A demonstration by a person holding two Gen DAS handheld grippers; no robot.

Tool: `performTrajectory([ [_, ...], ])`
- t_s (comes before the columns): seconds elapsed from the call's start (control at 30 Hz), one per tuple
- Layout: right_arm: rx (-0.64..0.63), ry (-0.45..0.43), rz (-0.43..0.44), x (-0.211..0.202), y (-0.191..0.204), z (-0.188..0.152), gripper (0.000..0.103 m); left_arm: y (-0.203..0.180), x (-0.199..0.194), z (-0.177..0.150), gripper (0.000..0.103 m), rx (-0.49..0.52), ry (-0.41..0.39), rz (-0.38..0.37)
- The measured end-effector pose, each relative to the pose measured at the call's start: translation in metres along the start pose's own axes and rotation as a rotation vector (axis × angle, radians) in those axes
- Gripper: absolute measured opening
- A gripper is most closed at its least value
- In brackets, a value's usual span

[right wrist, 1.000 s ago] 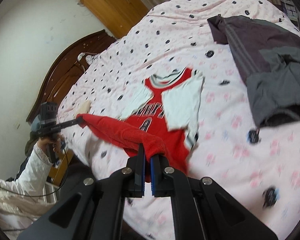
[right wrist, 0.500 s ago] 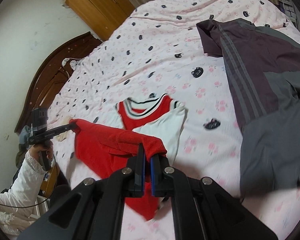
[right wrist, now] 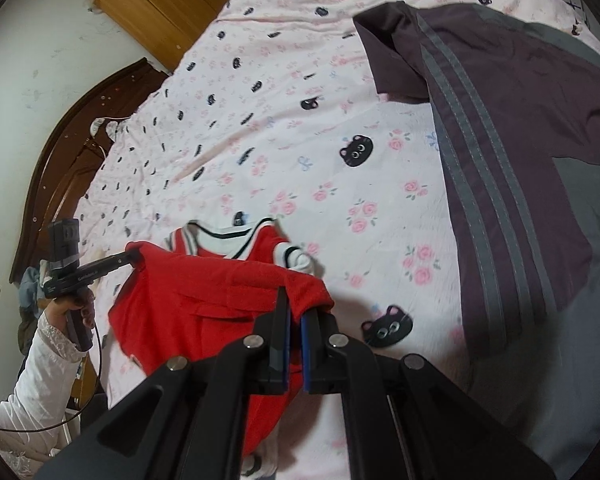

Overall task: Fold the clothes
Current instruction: 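Lift the hem with both grippers and fold it over toward the collar, then open both grippers to release the folded hem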

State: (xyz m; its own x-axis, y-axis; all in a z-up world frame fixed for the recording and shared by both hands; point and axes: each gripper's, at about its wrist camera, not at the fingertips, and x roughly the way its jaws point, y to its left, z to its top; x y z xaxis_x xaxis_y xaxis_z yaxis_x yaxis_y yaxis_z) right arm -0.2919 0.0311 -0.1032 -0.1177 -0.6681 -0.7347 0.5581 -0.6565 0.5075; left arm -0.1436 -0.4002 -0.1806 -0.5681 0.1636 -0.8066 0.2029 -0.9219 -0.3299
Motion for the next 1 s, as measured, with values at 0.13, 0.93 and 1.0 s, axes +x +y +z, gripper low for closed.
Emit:
performTrajectory([
  [0.13,0.001,0.034,-0.026,0.014,-0.006,0.002,0.005,0.006,0.01,0.0,0.005,-0.029,0.006,-0.001],
  [0.93,-0.094,-0.03,-0.142,-0.018,0.024,0.027,0.058,0.031,-0.04,0.006,0.016,-0.169,-0.096,-0.039],
  [1.0,-0.164,-0.014,-0.118,-0.015,0.042,0.019,0.058,0.009,-0.043,0.0,0.017,-0.078,-0.081,-0.047],
])
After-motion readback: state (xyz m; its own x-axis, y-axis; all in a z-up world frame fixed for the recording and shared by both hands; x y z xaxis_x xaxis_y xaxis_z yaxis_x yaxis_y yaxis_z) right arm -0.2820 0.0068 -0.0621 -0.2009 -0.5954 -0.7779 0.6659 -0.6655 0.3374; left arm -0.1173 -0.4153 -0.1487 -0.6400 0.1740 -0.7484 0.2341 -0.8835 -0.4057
